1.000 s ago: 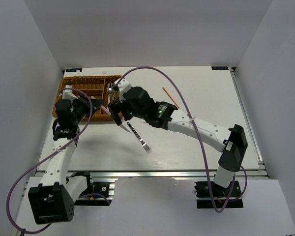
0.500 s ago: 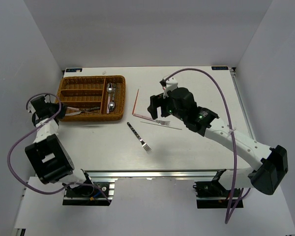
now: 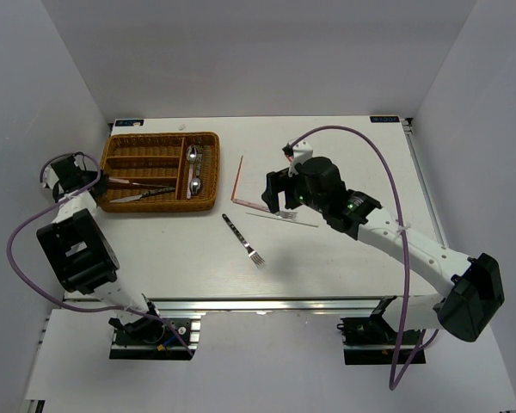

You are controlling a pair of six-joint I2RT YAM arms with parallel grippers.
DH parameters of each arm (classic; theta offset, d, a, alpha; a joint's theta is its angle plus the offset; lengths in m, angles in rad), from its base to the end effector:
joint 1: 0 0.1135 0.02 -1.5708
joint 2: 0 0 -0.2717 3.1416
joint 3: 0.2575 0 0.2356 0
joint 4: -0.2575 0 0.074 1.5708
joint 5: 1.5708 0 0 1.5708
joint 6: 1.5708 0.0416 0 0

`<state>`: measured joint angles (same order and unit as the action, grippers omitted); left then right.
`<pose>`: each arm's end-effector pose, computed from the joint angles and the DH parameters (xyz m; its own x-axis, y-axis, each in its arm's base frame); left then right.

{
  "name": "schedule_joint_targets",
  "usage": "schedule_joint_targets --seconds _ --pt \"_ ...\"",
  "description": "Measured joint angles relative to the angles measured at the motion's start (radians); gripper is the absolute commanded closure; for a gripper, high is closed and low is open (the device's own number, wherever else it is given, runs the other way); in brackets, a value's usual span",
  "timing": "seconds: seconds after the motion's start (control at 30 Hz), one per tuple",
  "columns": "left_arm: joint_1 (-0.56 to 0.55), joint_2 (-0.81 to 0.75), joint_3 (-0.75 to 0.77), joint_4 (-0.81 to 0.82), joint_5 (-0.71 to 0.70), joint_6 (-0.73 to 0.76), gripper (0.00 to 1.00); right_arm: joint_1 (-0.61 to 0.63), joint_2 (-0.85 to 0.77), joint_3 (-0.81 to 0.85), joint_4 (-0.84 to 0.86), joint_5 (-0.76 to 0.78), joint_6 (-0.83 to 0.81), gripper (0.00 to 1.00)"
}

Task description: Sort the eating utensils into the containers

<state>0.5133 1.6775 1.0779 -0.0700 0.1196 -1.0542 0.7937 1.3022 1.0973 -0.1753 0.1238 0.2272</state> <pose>0.3172 0.1731 0.2331 0.0860 -0.9425 -0.3229 -0.6707 0.1849 -0.7183 0.2072 0.2033 0.3451 -0.3948 -0.0826 -0.9150 -0.5523 0.8172 0.1645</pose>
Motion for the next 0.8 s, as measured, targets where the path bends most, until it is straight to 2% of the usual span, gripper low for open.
schedule_joint_targets --seconds 0.07,0.17,0.2,0.3,0.4,0.43,0.47,0.67,0.8 --pt "0.000 0.004 -0.004 0.001 0.000 0.004 0.81 -0.003 0.000 0.000 0.001 -0.002 0.000 0.11" --pt "0.000 0.003 -0.017 0.020 0.006 0.010 0.68 -0.003 0.004 0.000 0.004 -0.006 0.000 0.11" --pt "-0.003 0.003 -0.021 0.024 0.013 0.015 0.56 -0.003 0.007 0.000 0.006 -0.008 0.000 0.11" --pt "-0.015 0.003 -0.023 0.026 0.023 0.032 0.40 -0.005 0.019 0.000 0.010 -0.015 0.000 0.11" --pt "-0.035 0.001 -0.024 0.024 0.026 0.040 0.32 -0.006 0.029 0.000 0.011 -0.019 0.000 0.11" --pt "-0.040 -0.002 -0.024 0.019 0.026 0.042 0.15 -0.006 0.031 0.000 0.011 -0.020 0.000 0.11" --pt "-0.043 -0.004 -0.025 0.016 0.026 0.044 0.02 -0.006 0.032 0.000 0.011 -0.022 0.000 0.11" --pt "-0.057 -0.067 -0.029 -0.056 0.018 0.079 0.02 -0.007 0.056 0.005 0.009 -0.034 -0.001 0.11" --pt "-0.065 -0.136 -0.005 -0.135 -0.014 0.129 0.02 -0.006 0.133 0.032 -0.010 -0.048 0.002 0.11"
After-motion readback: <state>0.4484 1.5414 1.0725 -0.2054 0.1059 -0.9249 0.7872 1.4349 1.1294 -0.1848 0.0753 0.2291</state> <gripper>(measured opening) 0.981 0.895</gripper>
